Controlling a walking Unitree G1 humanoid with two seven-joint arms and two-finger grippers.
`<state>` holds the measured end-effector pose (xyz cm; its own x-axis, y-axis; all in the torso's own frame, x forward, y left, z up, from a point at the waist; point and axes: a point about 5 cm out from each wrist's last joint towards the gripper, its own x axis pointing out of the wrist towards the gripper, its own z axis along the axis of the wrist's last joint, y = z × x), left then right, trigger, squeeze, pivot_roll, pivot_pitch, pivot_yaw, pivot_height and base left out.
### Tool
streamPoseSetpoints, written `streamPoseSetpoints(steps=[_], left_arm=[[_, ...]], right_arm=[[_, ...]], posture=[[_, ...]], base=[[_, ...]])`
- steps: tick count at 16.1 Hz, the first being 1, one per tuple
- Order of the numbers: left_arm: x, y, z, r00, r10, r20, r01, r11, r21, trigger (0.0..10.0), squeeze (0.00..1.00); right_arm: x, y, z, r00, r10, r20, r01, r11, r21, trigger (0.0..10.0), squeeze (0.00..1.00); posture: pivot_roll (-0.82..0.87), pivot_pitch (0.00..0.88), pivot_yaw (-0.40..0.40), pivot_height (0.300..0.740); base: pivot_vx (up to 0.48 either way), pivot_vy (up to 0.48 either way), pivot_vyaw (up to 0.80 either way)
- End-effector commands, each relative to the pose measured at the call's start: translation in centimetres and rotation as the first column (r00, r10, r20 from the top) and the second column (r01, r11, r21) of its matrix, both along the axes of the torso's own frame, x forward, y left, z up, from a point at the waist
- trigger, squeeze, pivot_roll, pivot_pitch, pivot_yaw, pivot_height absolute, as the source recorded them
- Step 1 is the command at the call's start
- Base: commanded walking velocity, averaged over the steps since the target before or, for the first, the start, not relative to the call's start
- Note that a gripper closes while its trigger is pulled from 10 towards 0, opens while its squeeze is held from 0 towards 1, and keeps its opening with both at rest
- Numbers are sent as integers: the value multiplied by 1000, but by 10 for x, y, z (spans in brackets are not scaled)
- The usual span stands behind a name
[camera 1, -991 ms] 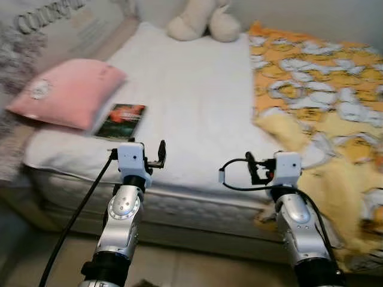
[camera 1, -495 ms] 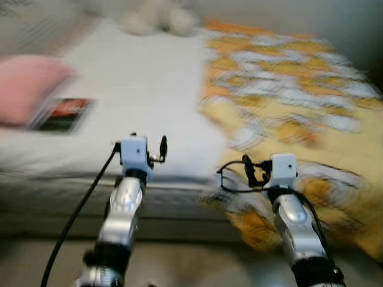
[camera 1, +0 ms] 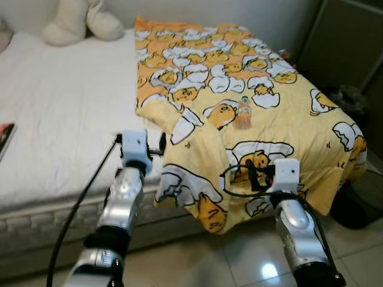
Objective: Clean up the room
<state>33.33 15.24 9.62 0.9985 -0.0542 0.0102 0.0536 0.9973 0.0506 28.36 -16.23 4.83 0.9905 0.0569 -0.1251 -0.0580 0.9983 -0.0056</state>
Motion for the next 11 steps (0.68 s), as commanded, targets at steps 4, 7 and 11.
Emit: streamPoseSetpoints(steps=[4, 7, 11], left_arm=[[1, 2, -5, 1000, -2, -23, 2, 1000, 10, 10000, 0], [-1, 2, -7, 1000, -8, -25, 8, 1000, 11, 10000, 0], [-9, 8, -27, 993, 18, -115, -19, 1000, -2, 10000, 0]], right_arm=[[5, 7, 5, 1000, 16, 11, -16, 1000, 0, 10000, 0], [4, 6, 3, 1000, 14, 4, -14, 1000, 10, 10000, 0], [-1, 2, 1, 1000, -4, 7, 4, 999, -32, 10000, 0]], posture=[[10, 0, 1, 740], [12, 0, 2, 740], [3, 0, 9, 740]], base=[[292, 381, 0], [322, 356, -719], [162, 176, -511]])
